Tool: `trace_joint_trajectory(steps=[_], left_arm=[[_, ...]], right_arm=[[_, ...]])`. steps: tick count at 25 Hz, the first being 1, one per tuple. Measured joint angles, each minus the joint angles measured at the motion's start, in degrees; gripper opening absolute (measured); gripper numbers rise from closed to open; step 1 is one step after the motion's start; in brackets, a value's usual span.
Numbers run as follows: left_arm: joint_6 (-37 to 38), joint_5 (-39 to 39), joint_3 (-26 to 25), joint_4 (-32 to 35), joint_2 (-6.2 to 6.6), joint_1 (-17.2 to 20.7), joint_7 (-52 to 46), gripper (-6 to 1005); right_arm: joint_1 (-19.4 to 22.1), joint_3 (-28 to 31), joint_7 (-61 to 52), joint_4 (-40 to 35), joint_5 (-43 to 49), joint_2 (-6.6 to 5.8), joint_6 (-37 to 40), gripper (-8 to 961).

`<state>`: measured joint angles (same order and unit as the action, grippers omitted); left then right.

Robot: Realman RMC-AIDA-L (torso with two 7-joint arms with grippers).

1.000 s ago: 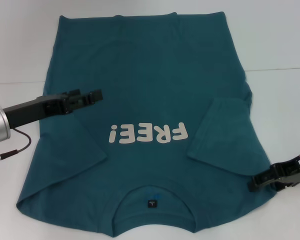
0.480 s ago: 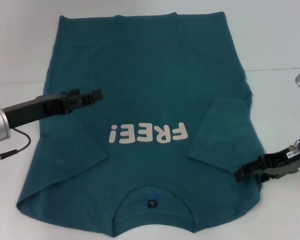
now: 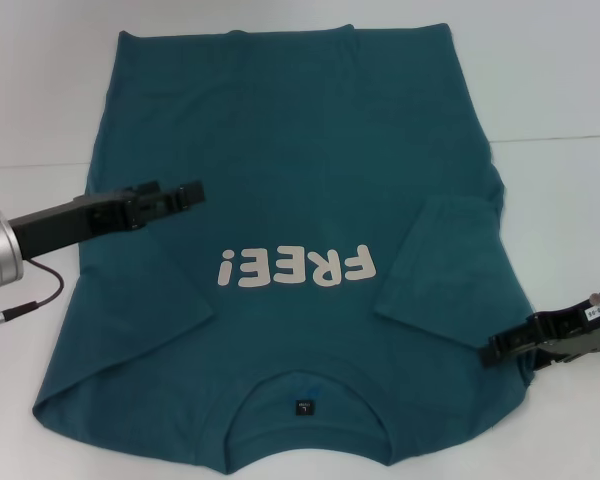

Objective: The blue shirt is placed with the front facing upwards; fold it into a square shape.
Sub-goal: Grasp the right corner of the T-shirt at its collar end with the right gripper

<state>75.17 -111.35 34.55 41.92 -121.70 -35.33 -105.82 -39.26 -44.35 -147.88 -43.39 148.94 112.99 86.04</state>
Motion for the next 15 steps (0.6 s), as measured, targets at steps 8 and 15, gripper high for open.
trace_joint_trajectory(steps=[8,15], left_arm=[[-0.03,0.00,0.02,-0.09,0.06,-0.09,0.00,904],[-0.02,0.16,0.00,-0.09,0.06,-0.09,0.00,904]], right_arm=[[0.15,0.07,0.28,-0.21,0.04,-0.29,-0.44,826],[0.15,0.06,0.01,-0.22,0.03,-0.32,-0.42,684]])
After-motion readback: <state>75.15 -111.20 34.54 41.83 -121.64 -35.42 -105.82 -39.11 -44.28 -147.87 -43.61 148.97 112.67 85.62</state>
